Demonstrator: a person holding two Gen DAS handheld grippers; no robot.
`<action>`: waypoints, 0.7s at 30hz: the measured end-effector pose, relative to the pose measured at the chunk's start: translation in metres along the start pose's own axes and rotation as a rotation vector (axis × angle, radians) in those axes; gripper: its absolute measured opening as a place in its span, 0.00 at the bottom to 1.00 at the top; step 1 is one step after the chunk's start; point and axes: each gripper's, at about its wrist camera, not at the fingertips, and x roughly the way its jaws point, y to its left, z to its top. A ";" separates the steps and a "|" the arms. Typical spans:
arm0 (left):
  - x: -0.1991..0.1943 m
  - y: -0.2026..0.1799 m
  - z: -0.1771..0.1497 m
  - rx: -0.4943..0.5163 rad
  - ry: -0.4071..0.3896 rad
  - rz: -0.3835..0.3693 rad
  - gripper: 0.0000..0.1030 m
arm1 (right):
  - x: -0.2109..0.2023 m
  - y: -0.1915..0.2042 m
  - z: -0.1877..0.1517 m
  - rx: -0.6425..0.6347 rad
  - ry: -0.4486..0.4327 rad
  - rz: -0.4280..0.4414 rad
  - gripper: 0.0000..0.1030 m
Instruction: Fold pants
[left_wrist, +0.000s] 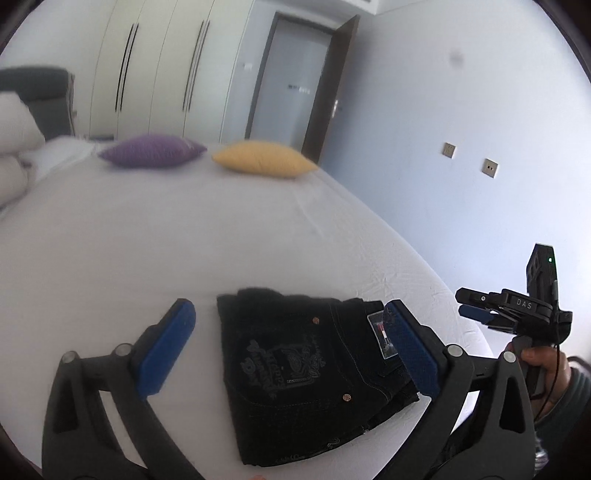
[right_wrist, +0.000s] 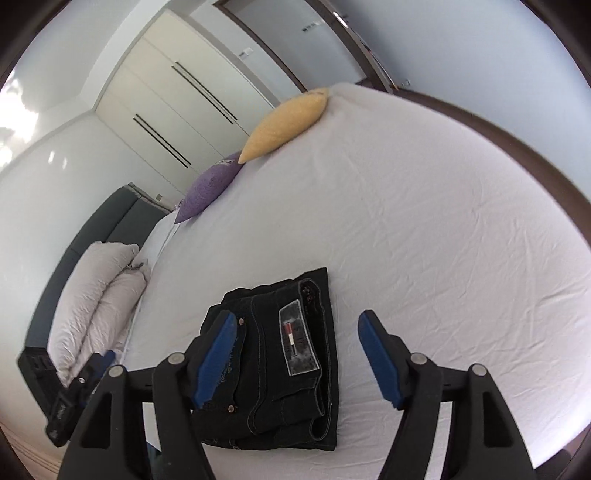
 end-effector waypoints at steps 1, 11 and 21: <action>-0.020 -0.009 0.003 0.050 -0.054 0.010 1.00 | -0.010 0.015 0.000 -0.053 -0.032 -0.023 0.77; -0.120 -0.054 0.027 0.022 -0.140 0.178 1.00 | -0.093 0.116 -0.007 -0.316 -0.262 -0.191 1.00; -0.108 -0.032 0.021 -0.057 0.130 0.271 1.00 | -0.111 0.138 -0.026 -0.364 -0.166 -0.159 1.00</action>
